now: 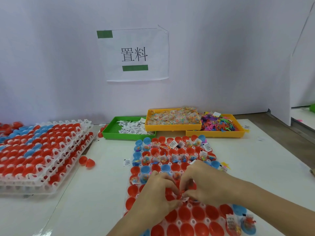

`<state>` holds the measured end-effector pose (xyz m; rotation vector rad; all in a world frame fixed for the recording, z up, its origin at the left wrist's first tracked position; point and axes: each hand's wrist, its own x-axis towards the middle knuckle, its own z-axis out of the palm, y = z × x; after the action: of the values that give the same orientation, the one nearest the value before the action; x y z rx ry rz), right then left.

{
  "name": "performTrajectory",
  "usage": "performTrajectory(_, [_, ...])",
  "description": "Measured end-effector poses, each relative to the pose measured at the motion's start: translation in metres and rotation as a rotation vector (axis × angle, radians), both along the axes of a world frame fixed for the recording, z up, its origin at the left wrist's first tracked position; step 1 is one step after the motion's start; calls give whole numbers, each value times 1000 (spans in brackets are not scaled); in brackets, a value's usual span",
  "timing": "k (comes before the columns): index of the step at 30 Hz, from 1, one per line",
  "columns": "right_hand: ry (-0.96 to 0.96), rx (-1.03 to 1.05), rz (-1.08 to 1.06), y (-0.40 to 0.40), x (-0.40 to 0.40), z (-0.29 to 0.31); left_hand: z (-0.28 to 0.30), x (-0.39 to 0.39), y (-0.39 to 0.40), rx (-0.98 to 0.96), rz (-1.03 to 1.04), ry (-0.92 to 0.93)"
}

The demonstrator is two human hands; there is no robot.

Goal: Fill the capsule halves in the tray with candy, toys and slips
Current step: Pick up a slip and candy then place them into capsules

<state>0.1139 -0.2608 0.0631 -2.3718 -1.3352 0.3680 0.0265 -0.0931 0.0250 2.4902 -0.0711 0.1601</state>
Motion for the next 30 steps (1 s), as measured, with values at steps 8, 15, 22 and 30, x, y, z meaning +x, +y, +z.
performTrajectory(8, [-67, -62, 60, 5, 1, 5, 1, -1, 0, 9, -1, 16])
performTrajectory(15, [-74, -84, 70, 7, 4, 1, 2, 2, -1, 5, -12, -11])
performTrajectory(22, [-99, -115, 79, 7, 2, -1, 3, 3, -2, 21, -10, 12])
performTrajectory(30, [-108, -130, 106, 12, 0, -1, 8, 4, -1, 7, 2, 2])
